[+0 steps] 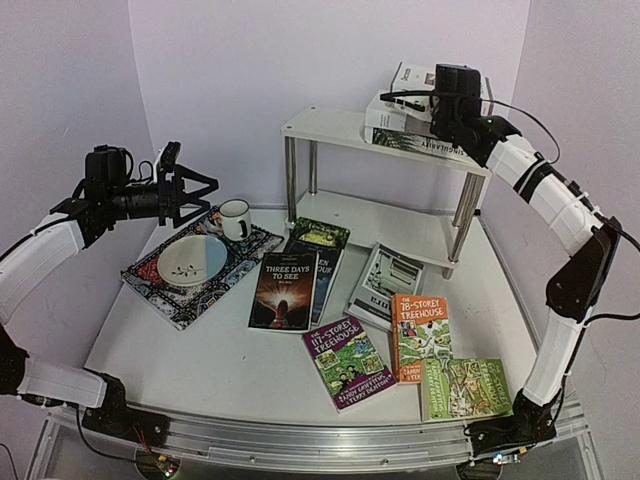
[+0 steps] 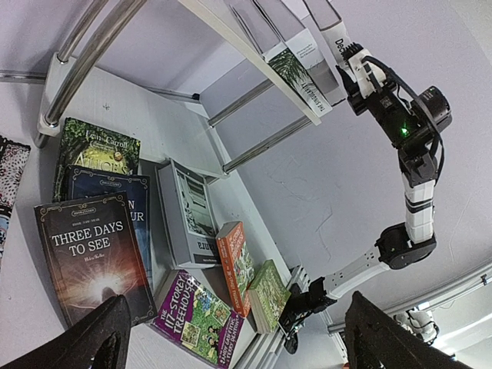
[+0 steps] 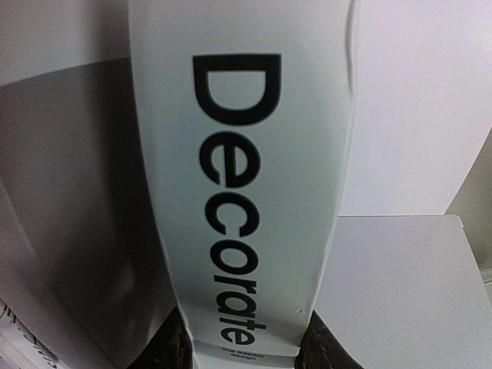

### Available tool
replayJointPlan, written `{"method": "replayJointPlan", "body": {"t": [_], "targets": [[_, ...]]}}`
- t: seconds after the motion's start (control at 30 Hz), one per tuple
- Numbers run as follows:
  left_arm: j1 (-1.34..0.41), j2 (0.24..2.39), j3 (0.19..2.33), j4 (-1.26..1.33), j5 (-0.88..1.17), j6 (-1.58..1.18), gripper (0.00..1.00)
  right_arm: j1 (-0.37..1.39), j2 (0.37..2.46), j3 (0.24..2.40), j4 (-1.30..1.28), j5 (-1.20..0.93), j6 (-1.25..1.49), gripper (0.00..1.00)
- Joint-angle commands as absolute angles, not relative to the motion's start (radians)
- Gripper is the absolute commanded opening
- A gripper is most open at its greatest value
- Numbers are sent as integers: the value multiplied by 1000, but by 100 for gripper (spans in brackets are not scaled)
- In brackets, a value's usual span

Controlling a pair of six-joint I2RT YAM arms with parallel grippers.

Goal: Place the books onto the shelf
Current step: Place the book on the book pile on the shelf.

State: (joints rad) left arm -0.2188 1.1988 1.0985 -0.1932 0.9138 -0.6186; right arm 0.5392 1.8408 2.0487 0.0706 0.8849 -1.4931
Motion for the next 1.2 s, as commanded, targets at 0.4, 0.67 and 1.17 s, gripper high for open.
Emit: {"method": "replayJointPlan", "body": {"t": [0.4, 0.67, 1.17], "targets": [[-217, 1218, 1094, -186, 935, -609, 98, 540, 1778, 2015, 95, 920, -1407, 4], [-218, 1227, 1096, -187, 936, -613, 98, 540, 1761, 1992, 88, 917, -1398, 5], [-217, 1238, 1101, -187, 941, -620, 98, 541, 1728, 1959, 73, 888, -1375, 7]]}}
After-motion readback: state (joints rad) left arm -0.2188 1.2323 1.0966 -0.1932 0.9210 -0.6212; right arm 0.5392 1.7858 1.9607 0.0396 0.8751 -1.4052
